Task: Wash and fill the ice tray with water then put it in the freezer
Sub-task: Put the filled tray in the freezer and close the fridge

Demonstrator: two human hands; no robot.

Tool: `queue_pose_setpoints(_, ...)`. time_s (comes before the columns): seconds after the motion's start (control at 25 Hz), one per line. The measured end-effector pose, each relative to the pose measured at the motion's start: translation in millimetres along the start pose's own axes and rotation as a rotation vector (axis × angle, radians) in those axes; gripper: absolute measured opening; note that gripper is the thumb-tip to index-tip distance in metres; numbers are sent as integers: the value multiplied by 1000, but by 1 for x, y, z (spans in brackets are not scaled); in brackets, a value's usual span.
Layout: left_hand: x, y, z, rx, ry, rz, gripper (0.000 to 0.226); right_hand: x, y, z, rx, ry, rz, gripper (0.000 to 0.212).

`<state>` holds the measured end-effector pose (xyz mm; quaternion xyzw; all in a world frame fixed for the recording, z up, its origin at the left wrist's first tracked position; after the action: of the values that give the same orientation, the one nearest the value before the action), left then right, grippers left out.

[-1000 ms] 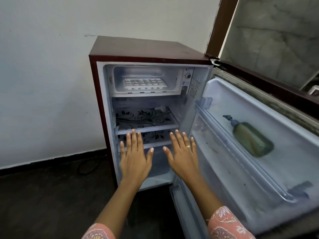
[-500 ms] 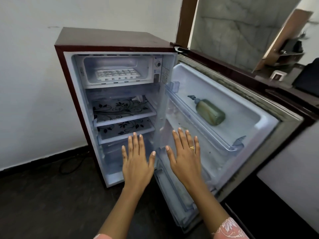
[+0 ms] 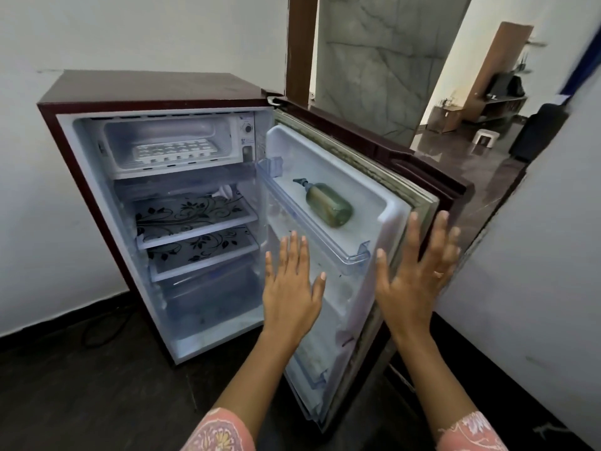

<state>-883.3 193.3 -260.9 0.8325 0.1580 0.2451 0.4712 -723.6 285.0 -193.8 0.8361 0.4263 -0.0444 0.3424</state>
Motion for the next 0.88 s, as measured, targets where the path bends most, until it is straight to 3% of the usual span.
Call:
queue_pose_setpoints(0.12,29,-1,-3,-19,-48,-1,71,36,5,-8,-18,-135,-205,73)
queue_pose_setpoints(0.28,49,-6,-2,-20,-31,-52,77,57,-10,-6,-183,-311,-535,82)
queue_pose_setpoints(0.4,60,-11,0,-37,-46,-96,79,61,-8,-6,-210,-347,-605,81)
queue_pose_setpoints(0.6,49,-8,8,-29,32,-105,83,57,-1,-2,-177,-312,-625,66)
queue_pose_setpoints(0.88,-2,21,26,141,175,-157,73,14,2,19,-114,-127,-652,48)
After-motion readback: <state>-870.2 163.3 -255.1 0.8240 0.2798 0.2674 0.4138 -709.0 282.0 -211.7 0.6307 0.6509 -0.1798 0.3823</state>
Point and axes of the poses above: each hand's wrist, its own z-axis away from the middle knuckle, its own y-axis out of the back of the hand, x = y × z, the point moved 10 cm from there along -z, towards the middle knuckle, and after that the axes turned 6 degrees about -z, right-handed, at the moved point
